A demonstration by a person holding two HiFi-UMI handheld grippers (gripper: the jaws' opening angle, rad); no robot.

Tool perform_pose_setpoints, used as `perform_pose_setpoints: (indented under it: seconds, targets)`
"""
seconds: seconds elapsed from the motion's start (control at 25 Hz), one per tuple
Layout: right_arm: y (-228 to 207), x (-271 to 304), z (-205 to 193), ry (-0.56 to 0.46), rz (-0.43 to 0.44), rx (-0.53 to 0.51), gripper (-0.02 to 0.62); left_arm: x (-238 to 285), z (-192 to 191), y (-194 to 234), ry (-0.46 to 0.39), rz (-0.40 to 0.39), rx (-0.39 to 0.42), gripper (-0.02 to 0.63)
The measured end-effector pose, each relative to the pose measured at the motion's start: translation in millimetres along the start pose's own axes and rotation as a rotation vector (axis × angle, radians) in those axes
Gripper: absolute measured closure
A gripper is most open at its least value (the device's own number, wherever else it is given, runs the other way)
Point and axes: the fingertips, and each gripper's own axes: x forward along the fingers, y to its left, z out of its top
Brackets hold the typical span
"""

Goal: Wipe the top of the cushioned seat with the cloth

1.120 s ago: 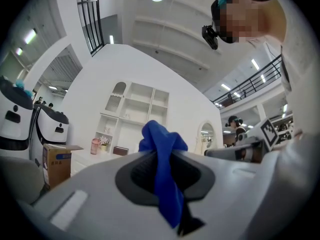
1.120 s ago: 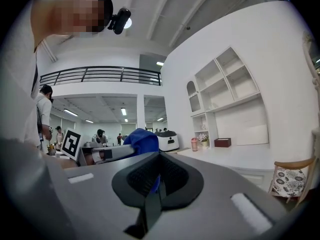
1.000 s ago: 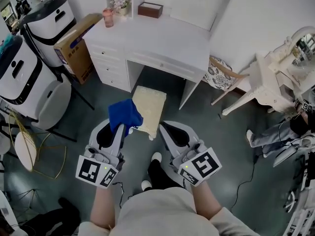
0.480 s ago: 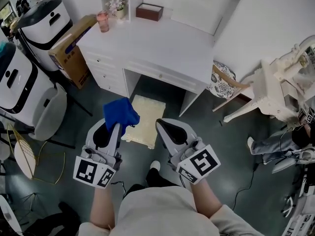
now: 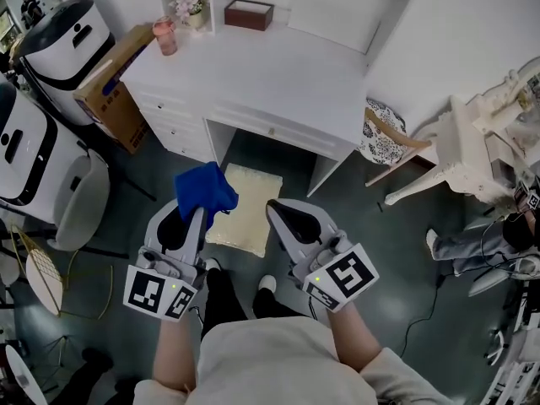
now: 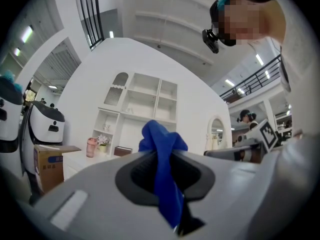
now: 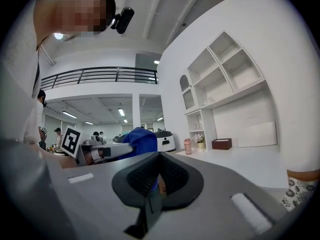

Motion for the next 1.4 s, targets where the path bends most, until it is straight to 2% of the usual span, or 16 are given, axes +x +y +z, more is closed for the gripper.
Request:
perform_pose_setpoints:
  seconds: [0.32, 0.6, 0.88, 1.2, 1.4]
  targets:
    - [-23, 33, -4, 0.009, -0.101, 0.02, 0.6, 35, -12, 38, 0.035, -0.077, -0.03, 0.552]
    - [-36, 82, 4, 0.005, -0.215, 0.045, 0.6, 66, -8, 90, 0.062, -0.177, -0.043, 0.552]
    - [-44, 132, 3, -0.005, -0.3, 0.05, 0.6, 85, -14, 145, 0.085, -0.234, -0.051, 0.552]
    - [-63, 166, -13, -0.021, -0.436, 0.071, 0.6, 106, -42, 183, 0.14, -0.338, -0.061, 0.552]
    - [-75, 170, -29, 0.009, -0.486, 0.074, 0.6, 121, -72, 191, 0.192, -0.361, -0.076, 0.552]
